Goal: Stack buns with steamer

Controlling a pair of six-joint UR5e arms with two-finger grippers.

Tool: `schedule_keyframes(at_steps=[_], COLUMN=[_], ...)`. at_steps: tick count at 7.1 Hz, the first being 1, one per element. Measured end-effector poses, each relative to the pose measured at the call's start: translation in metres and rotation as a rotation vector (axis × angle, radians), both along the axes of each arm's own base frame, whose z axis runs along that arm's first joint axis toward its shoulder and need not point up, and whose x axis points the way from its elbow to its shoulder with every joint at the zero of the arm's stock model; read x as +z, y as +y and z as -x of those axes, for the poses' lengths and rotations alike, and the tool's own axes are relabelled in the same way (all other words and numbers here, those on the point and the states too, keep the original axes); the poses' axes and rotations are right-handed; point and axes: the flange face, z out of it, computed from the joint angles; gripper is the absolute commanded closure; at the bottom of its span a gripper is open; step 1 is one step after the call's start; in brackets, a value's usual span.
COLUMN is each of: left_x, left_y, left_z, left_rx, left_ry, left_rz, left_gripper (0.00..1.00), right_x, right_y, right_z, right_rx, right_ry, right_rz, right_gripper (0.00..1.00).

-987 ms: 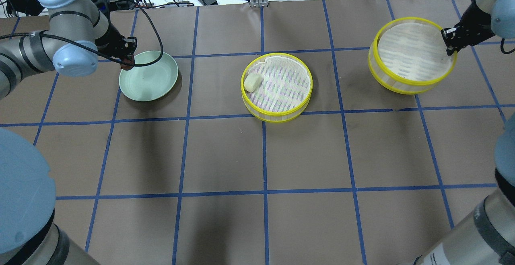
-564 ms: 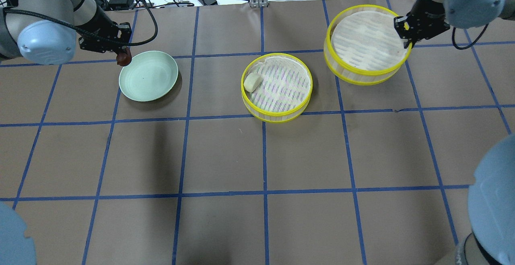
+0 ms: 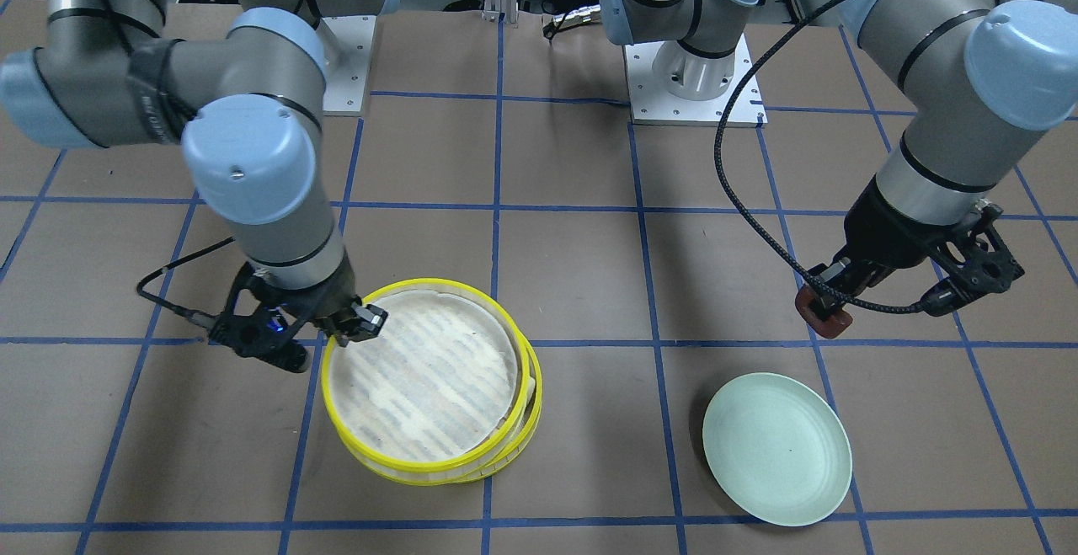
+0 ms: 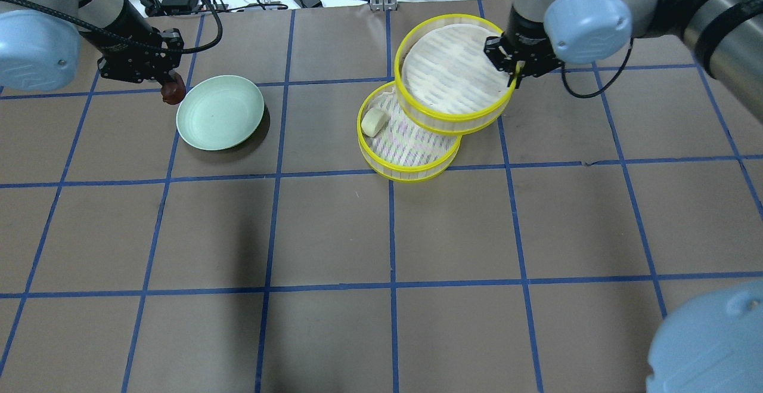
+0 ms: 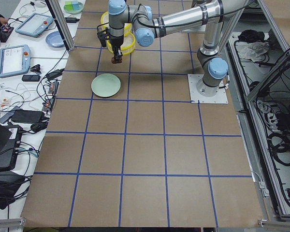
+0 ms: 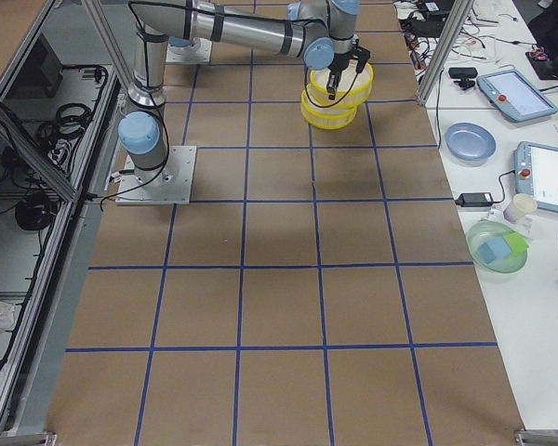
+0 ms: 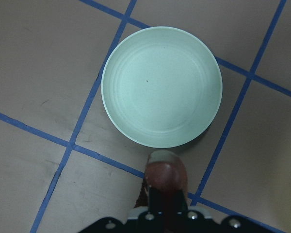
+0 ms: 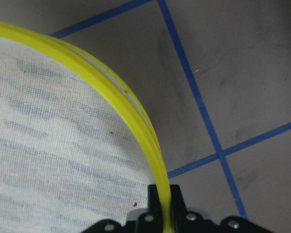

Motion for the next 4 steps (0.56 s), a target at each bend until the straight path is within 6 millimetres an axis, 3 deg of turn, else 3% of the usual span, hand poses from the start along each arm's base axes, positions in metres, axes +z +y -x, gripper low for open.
schedule_keyframes(at_steps=[1, 4], left_x=[-0.002, -0.006], left_y=[0.001, 0.0], left_z=[-0.001, -0.002], left_rx=[0.0, 0.001], left_ry=[0.001, 0.004], left_rz=[-0.007, -0.013], left_gripper=[1.0, 1.0], right_x=[-0.014, -0.042], right_y=[0.009, 0.024], right_z=[-0.015, -0.02], right_rx=[-0.017, -0.018], right_ry=[0.001, 0.01], right_rz=[-0.023, -0.073], right_gripper=[1.0, 1.0])
